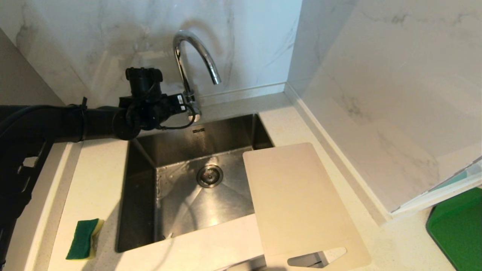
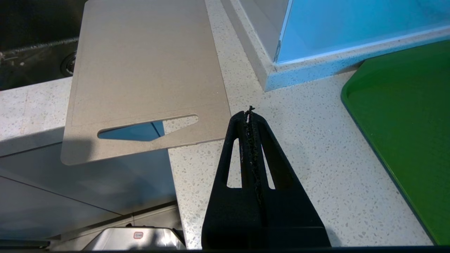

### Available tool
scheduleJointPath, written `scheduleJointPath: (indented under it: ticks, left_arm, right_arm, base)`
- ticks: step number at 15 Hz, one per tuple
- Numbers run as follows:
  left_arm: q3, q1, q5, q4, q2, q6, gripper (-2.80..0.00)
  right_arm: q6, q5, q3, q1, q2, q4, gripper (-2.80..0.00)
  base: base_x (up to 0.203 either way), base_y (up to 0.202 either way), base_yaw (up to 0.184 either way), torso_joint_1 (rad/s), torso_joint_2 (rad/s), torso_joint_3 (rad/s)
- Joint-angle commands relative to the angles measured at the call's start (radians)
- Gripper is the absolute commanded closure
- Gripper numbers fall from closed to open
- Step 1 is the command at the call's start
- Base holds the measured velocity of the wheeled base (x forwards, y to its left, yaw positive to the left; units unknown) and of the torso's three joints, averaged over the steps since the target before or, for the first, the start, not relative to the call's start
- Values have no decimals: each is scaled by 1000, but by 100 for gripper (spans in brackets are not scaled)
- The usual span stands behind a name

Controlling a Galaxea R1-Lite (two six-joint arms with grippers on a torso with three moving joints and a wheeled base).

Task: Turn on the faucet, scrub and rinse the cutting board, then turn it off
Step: Turn on the tap

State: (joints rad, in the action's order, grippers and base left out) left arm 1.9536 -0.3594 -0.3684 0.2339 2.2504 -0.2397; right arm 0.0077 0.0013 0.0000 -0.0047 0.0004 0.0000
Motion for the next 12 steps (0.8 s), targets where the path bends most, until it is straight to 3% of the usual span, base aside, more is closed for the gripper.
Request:
scheduleJointPath:
  ticks: [1,7,12]
  left_arm:
    - [1,-1,-6,25,-8,-1,-280]
    - [2,-6,-73,70,0,3,-280]
    - [-1,-6,-187,176,43,0,-280]
  right_arm:
    - [0,0,0,0,0,0,0]
    - [0,0,0,0,0,0,0]
    - [0,0,0,0,0,0,0]
  base:
    - [0,0,0,0,0,0]
    - [0,0,0,0,0,0]
    - [0,0,0,0,0,0]
